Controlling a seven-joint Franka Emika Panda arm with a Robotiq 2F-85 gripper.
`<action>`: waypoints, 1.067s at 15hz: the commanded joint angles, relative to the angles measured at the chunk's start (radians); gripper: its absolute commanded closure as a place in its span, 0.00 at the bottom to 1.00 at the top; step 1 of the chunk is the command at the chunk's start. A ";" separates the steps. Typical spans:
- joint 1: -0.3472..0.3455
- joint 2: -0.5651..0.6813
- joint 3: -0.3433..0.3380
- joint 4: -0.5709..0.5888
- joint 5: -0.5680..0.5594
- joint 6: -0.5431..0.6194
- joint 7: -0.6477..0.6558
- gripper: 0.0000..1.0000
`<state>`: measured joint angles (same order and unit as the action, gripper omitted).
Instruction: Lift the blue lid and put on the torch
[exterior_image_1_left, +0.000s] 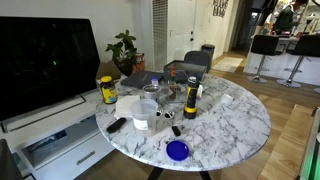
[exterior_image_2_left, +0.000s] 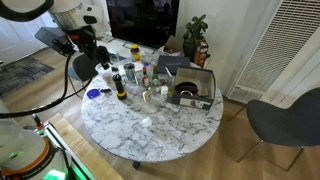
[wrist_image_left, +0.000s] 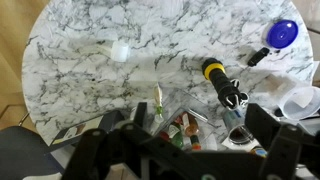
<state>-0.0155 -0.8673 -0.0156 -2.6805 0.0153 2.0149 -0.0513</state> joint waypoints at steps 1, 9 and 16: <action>0.005 0.001 -0.004 0.003 -0.004 -0.003 0.004 0.00; 0.005 0.001 -0.004 0.003 -0.004 -0.003 0.004 0.00; 0.221 -0.007 0.133 -0.077 0.147 -0.043 0.025 0.00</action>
<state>0.1211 -0.8802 0.0625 -2.7600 0.0976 1.9975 -0.0622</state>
